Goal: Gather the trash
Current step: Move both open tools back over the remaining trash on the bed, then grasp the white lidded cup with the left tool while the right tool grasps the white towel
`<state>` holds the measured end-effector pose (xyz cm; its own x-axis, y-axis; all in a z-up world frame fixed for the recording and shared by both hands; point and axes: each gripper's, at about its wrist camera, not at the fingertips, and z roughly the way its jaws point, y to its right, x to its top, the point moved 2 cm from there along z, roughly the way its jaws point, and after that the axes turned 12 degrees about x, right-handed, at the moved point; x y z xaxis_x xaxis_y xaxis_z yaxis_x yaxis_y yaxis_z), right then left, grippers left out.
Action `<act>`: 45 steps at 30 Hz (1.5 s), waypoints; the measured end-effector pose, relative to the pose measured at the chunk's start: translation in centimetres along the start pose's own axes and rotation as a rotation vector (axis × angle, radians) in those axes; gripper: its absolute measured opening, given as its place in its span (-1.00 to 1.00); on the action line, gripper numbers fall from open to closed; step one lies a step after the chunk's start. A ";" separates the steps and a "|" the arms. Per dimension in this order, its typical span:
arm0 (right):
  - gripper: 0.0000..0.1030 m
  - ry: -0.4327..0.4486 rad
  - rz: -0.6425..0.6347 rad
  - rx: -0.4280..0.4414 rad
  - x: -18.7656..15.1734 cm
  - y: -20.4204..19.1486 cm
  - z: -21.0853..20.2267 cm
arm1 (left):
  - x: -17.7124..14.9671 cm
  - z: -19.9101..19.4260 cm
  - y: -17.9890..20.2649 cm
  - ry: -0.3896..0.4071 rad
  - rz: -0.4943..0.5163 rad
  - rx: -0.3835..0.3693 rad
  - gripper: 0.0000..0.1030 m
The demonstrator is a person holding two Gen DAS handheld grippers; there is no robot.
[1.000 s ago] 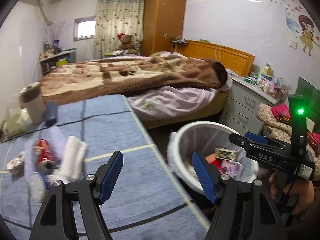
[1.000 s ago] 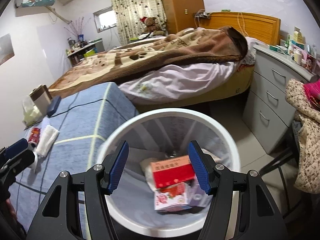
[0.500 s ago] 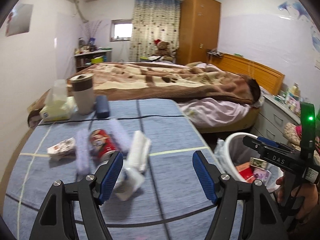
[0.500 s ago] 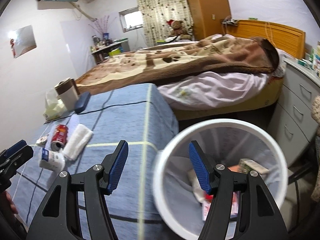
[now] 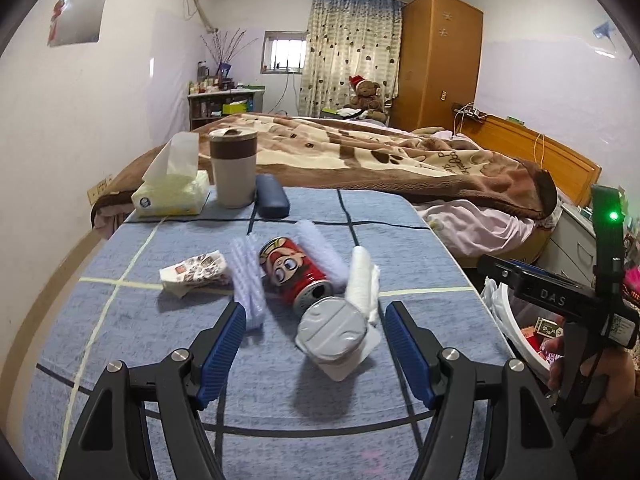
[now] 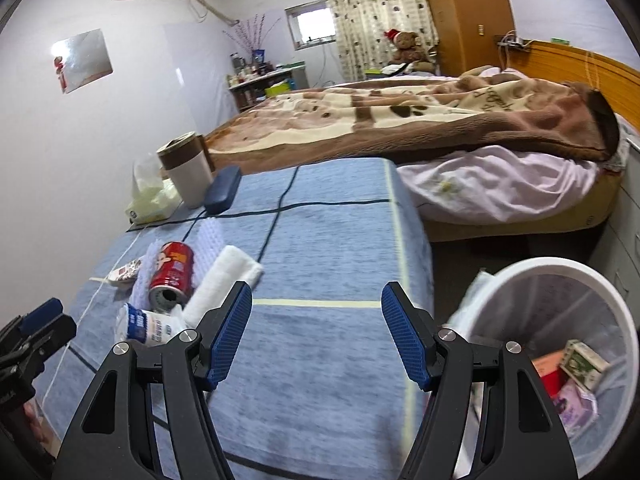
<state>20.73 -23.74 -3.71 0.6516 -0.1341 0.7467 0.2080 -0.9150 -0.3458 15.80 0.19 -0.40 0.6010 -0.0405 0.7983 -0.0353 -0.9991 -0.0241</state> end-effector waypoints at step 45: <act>0.34 -0.258 0.042 0.129 0.5 -3.7 12.1 | -0.8 9.6 -2.1 -0.151 0.004 0.049 0.23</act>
<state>29.12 -15.87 -8.89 0.8223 -0.0542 0.5664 0.2572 -0.8526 -0.4549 23.11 2.19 -6.77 0.7146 -0.0424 0.6983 -0.0010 -0.9982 -0.0596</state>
